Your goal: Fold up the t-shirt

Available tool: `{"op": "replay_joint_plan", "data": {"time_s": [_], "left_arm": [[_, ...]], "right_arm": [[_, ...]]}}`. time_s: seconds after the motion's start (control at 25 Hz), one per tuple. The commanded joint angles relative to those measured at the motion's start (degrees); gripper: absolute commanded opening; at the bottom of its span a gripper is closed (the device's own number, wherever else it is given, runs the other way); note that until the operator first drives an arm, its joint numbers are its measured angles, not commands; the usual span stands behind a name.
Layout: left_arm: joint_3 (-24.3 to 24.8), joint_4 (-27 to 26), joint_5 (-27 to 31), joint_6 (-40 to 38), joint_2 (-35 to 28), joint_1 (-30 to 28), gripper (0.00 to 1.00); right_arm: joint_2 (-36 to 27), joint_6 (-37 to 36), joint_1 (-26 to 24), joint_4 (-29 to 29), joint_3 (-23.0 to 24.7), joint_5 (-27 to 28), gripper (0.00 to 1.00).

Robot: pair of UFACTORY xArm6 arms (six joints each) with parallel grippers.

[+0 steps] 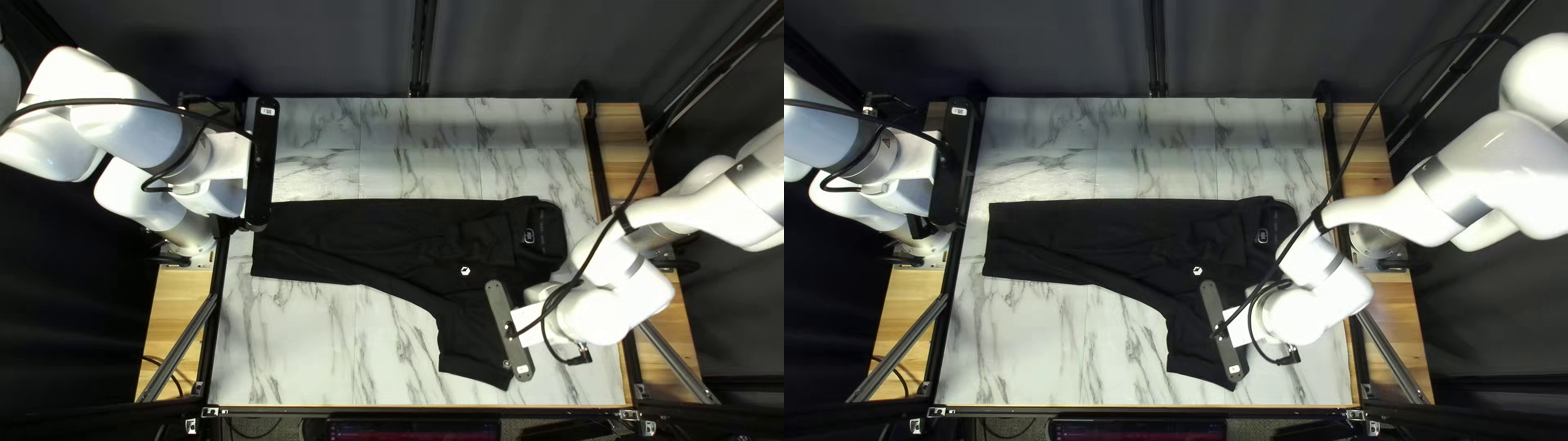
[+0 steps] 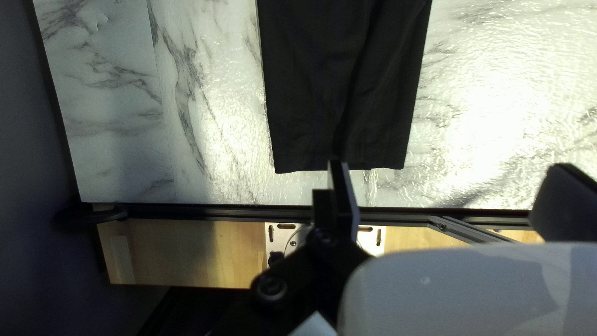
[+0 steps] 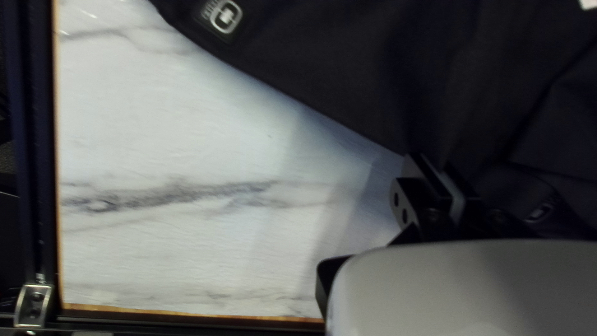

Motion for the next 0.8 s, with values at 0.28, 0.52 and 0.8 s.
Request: {"op": "replay_joint_plan", "data": {"time_s": [0.28, 0.52, 0.8], "left_arm": [[0.0, 0.0, 0.0, 0.0, 0.0, 0.0, 1.00], [0.0, 0.0, 0.0, 0.0, 0.0, 0.0, 1.00], [0.0, 0.0, 0.0, 0.0, 0.0, 0.0, 1.00]], "right_arm": [[-9.1, -6.1, -9.4, 0.5, 13.2, -9.5, 1.00], [-2.3, 1.4, -3.2, -0.9, 4.7, -3.3, 1.00], [10.4, 2.8, 0.3, -2.9, -12.0, 4.7, 1.00]]}}
